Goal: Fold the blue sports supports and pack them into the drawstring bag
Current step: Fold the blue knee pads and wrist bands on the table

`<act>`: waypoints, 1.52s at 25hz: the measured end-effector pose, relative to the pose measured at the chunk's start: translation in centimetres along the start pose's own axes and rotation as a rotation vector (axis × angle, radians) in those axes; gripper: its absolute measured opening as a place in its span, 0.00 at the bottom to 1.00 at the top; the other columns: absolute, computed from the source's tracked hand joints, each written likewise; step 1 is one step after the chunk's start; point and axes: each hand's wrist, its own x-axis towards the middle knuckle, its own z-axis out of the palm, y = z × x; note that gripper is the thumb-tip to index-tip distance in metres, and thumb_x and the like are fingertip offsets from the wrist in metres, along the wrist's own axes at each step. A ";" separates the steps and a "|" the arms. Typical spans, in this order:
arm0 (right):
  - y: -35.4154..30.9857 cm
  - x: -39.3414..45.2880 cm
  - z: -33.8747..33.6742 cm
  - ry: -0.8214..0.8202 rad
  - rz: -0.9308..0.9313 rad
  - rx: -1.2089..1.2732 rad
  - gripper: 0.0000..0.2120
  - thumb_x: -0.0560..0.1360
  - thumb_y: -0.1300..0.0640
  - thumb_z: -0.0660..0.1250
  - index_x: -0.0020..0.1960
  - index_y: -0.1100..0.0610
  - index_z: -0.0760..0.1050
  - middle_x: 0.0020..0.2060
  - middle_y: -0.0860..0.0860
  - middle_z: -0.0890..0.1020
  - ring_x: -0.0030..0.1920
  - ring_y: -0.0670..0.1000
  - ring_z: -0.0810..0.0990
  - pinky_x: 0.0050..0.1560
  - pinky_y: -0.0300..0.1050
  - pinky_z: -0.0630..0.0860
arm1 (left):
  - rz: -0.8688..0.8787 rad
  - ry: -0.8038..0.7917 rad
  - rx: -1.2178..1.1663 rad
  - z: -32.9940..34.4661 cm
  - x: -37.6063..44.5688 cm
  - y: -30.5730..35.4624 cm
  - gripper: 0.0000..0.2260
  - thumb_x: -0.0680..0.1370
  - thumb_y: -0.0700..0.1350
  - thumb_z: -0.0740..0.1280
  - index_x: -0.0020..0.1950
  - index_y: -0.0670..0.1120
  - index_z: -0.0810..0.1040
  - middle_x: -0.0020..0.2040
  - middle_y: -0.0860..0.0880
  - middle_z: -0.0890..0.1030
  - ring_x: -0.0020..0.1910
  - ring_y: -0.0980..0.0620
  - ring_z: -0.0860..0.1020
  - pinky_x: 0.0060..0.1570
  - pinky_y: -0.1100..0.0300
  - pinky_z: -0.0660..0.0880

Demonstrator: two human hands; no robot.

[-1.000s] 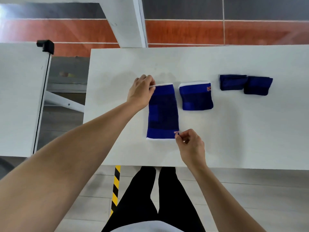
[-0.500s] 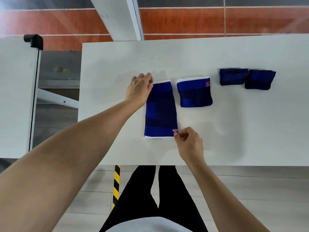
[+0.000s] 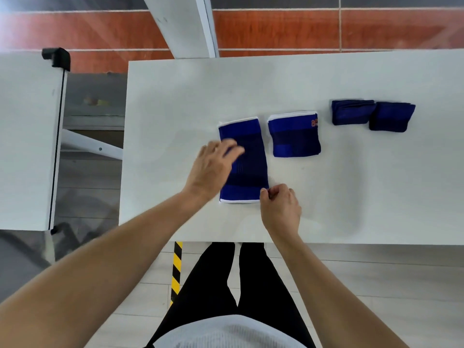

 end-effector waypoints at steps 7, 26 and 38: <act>-1.5 -1.0 0.4 -0.112 0.006 0.224 0.09 0.82 0.48 0.61 0.53 0.55 0.70 0.45 0.50 0.80 0.45 0.53 0.80 0.41 0.46 0.76 | -0.034 -0.531 -0.088 -0.3 -6.8 0.4 0.36 0.77 0.50 0.59 0.82 0.53 0.44 0.83 0.53 0.42 0.81 0.46 0.45 0.79 0.49 0.52; 4.4 -1.6 -0.1 0.047 -0.723 -0.129 0.23 0.72 0.59 0.76 0.64 0.49 0.77 0.65 0.47 0.78 0.64 0.51 0.73 0.60 0.47 0.66 | -0.199 -0.288 -0.575 -0.5 -11.0 -1.2 0.23 0.76 0.34 0.71 0.69 0.51 0.78 0.68 0.54 0.78 0.70 0.55 0.74 0.70 0.54 0.71; -1.5 0.4 0.9 -0.165 -0.339 0.137 0.12 0.84 0.48 0.58 0.47 0.54 0.73 0.33 0.47 0.77 0.34 0.51 0.73 0.35 0.48 0.68 | -0.737 -0.193 -0.791 -0.8 -8.0 -1.0 0.14 0.82 0.54 0.61 0.53 0.46 0.80 0.43 0.47 0.84 0.46 0.43 0.81 0.50 0.45 0.78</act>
